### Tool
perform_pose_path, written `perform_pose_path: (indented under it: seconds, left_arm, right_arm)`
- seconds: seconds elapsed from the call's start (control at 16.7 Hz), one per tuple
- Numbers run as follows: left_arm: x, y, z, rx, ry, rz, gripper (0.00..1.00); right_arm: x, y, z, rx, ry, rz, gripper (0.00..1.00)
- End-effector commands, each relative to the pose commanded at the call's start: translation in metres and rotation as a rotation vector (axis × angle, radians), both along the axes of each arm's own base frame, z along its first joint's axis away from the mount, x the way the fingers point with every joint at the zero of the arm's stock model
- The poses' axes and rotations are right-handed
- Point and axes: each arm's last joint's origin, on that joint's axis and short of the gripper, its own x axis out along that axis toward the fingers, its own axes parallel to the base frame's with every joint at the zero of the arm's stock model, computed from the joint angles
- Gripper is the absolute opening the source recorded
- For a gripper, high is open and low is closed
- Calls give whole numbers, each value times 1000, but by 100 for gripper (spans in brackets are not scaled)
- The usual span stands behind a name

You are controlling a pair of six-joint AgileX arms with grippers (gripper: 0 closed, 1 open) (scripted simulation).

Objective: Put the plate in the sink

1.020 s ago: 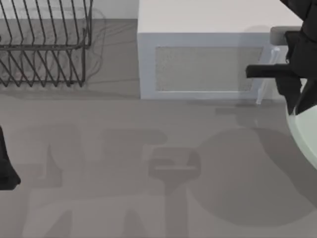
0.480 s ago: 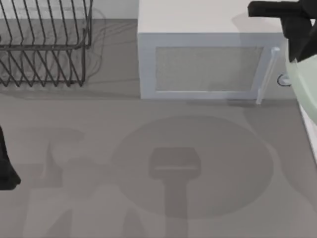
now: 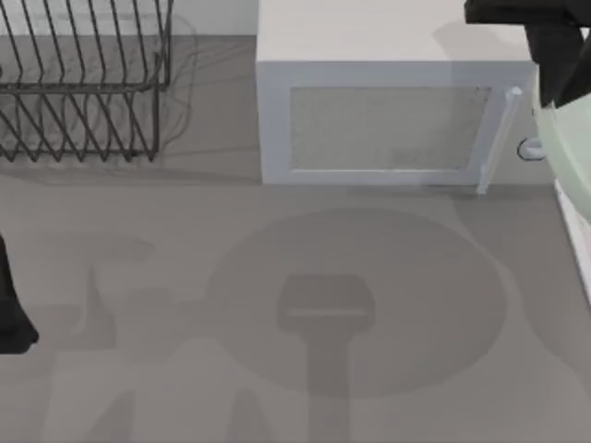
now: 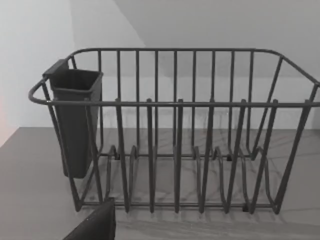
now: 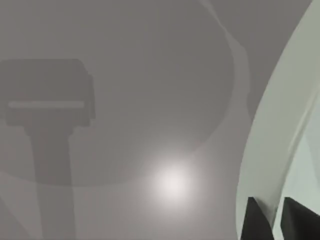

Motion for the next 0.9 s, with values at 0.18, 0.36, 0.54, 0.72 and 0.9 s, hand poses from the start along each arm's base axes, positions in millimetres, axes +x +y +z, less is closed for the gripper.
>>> perform_pose_path:
  seconds: [0.18, 0.36, 0.54, 0.72, 0.9]
  left_arm:
    - [0, 0, 0, 0, 0, 0, 100]
    - [0, 0, 0, 0, 0, 0, 100]
    - [0, 0, 0, 0, 0, 0, 100]
    - [0, 0, 0, 0, 0, 0, 100]
    - [0, 0, 0, 0, 0, 0, 100]
  right_arm:
    - [18, -12, 5, -3, -46, -3, 0]
    - [49, -39, 1, -22, -85, -29, 0]
    - [87, -79, -19, -51, -91, -62, 0]
    - [122, -120, -54, -67, -57, -65, 0]
    - [150, -150, -104, -61, 18, -33, 0]
